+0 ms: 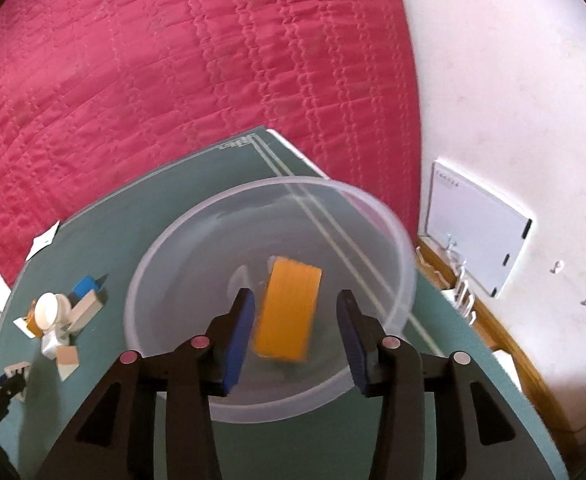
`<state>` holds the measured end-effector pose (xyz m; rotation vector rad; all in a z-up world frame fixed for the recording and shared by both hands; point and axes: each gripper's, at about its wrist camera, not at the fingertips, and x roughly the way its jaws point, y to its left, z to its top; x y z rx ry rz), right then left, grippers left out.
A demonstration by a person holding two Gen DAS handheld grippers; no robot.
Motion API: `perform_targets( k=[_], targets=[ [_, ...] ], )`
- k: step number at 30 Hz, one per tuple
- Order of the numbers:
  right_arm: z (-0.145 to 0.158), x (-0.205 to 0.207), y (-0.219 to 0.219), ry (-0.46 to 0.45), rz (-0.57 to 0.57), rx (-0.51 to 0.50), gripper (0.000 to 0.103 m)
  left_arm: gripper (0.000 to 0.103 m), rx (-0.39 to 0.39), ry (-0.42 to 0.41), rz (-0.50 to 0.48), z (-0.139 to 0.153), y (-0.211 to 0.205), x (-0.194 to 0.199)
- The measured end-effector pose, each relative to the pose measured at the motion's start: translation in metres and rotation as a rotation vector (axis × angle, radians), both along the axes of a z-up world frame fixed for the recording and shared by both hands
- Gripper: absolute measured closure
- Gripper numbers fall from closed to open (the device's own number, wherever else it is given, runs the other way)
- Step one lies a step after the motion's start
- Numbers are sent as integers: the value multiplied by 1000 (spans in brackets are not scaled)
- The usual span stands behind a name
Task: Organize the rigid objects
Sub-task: 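Carry the orange block into the clear bowl and open the right tool, then carry the wooden prism into the clear bowl and open the left tool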
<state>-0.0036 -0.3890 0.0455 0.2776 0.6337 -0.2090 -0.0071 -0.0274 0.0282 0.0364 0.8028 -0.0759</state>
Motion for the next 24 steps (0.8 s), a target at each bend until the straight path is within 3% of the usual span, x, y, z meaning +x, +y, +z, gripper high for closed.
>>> perform_targets(
  k=[10, 24],
  targets=[
    [-2, -6, -2, -38, -42, -36, 59, 72, 4, -23, -78, 15, -35, 2],
    [-3, -17, -20, -72, -137, 27, 52, 72, -29, -60, -290, 43, -121, 21]
  ],
)
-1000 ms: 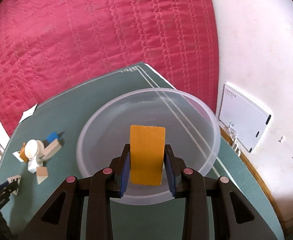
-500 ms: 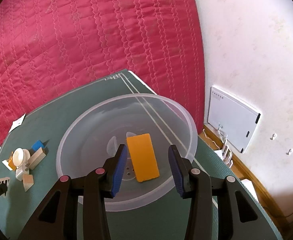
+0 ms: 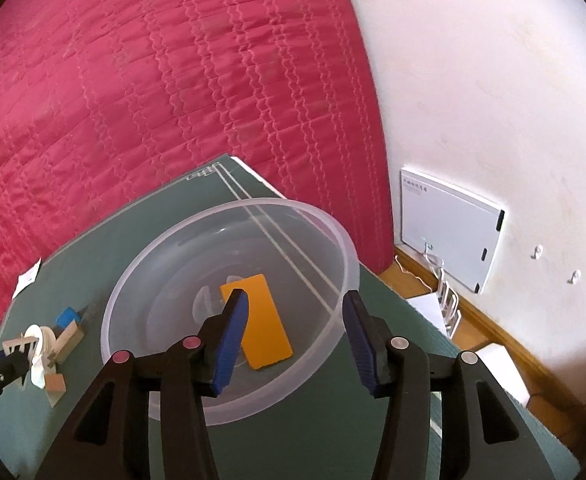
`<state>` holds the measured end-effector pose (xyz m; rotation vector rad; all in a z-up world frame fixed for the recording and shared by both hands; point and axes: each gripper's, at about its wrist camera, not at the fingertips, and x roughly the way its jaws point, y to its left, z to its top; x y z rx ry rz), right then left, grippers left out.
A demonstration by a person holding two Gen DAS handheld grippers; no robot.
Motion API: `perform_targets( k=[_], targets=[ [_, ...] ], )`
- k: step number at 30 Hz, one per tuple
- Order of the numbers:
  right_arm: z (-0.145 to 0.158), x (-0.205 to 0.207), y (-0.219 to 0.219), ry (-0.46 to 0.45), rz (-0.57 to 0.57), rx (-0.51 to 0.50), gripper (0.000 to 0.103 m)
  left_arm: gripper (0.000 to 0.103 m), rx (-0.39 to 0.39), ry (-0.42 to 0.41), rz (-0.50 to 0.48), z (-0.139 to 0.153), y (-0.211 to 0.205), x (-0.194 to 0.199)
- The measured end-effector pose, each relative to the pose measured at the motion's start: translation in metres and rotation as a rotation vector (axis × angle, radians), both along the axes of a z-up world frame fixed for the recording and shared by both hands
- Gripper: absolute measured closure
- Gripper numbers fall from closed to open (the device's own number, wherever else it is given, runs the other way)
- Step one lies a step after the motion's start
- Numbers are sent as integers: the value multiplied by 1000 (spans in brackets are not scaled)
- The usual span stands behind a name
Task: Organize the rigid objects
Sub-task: 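Carry the wooden prism into the clear bowl and open the left tool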
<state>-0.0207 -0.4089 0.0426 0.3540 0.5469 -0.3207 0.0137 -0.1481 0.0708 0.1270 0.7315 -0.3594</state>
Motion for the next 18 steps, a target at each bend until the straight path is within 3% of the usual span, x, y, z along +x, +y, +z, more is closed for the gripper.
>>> perform_targets(
  k=[9, 18],
  targets=[
    [-2, -4, -5, -9, -14, 25, 52, 72, -35, 1, -135, 6, -58, 15],
    [-3, -4, -6, -9, -14, 34, 52, 72, -38, 21, -203, -3, -94, 27]
  ],
)
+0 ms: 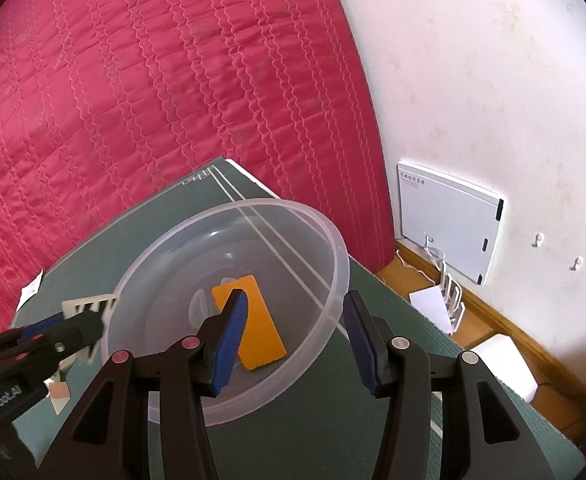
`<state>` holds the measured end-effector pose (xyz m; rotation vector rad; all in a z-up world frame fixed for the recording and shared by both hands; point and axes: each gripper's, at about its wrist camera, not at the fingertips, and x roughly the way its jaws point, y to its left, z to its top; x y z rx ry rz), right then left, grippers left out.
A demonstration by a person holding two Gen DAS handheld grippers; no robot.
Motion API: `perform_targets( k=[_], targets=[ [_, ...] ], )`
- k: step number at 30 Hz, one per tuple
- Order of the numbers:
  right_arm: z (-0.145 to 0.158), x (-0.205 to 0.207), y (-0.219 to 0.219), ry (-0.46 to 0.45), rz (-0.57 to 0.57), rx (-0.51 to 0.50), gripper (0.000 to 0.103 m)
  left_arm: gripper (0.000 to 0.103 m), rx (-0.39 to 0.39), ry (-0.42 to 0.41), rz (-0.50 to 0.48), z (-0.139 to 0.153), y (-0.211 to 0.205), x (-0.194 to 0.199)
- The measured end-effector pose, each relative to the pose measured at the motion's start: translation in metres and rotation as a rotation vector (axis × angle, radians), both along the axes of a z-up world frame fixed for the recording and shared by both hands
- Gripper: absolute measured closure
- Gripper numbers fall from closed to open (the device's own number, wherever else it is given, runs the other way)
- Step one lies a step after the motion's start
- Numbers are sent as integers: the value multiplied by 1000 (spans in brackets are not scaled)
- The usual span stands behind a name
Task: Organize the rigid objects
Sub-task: 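Carry the wooden prism into the clear bowl and open the left tool, then move the left tool back over the table toward the white charger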
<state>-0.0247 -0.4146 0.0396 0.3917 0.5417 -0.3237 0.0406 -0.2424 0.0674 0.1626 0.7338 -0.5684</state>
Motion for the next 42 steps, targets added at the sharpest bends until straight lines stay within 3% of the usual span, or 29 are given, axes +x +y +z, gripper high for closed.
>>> perform_targets(
  k=[3, 5, 7, 19, 33, 42],
  targets=[
    [0, 0, 0, 0, 0, -1, 52, 68, -16, 1, -14, -1, -4, 1],
    [0, 0, 0, 0, 0, -1, 52, 33, -27, -5, -7, -2, -1, 1],
    [0, 0, 0, 0, 0, -1, 52, 20, -36, -39, 19, -2, 6, 0],
    [0, -1, 2, -1, 0, -2, 48, 17, -42, -47, 175, -5, 54, 6],
    [2, -1, 3, -11, -7, -9, 42, 10, -36, -93, 287, 3, 103, -6],
    [5, -2, 9, -28, -2, -36, 38, 8, -18, -76, 392, -7, 151, -9]
  ],
)
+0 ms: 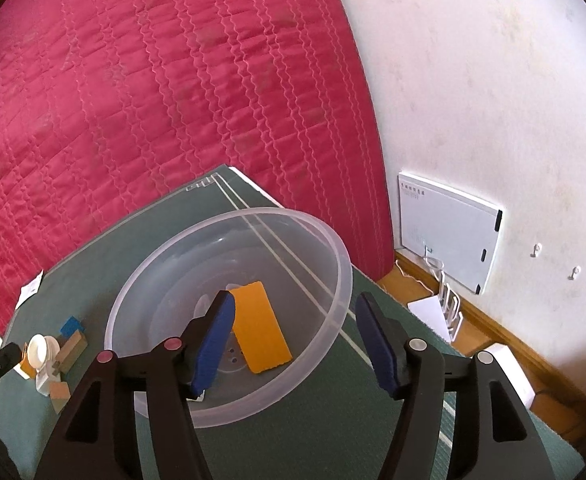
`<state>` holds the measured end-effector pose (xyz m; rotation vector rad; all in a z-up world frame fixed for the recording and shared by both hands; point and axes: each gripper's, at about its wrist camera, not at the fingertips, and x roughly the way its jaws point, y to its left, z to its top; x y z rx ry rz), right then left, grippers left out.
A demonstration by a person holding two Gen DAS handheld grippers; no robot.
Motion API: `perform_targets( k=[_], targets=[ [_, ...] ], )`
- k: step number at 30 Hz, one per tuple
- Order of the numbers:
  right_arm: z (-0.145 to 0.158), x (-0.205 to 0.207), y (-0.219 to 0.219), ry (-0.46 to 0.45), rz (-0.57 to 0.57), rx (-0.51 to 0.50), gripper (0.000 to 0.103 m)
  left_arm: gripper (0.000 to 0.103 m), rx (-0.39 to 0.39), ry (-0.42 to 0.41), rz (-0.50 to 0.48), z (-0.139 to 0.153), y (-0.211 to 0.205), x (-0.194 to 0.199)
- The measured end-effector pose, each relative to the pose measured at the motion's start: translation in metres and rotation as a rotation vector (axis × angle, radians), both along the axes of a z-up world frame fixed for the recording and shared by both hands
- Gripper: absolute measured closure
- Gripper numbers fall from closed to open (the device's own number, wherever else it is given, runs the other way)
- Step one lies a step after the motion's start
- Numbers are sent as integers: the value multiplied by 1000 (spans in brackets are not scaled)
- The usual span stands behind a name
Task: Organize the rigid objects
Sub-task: 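Move the left tool back over the table toward the white charger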
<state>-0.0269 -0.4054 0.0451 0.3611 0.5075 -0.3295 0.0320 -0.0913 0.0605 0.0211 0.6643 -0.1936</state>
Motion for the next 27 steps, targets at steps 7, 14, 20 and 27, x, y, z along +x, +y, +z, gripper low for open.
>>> perform_targets(
  k=[7, 14, 20, 27],
  targets=[
    [1, -1, 2, -2, 2, -11, 34, 8, -6, 24, 68, -7, 31, -1],
    [6, -4, 10, -24, 15, -65, 33, 7, -4, 58, 104, -19, 49, -3],
    [10, -7, 32, -33, 87, -97, 31, 6, -6, 97, 110, -27, 48, 1],
    [12, -14, 71, -51, 224, -146, 30, 3, 2, 114, 108, -31, 40, 6]
  ],
)
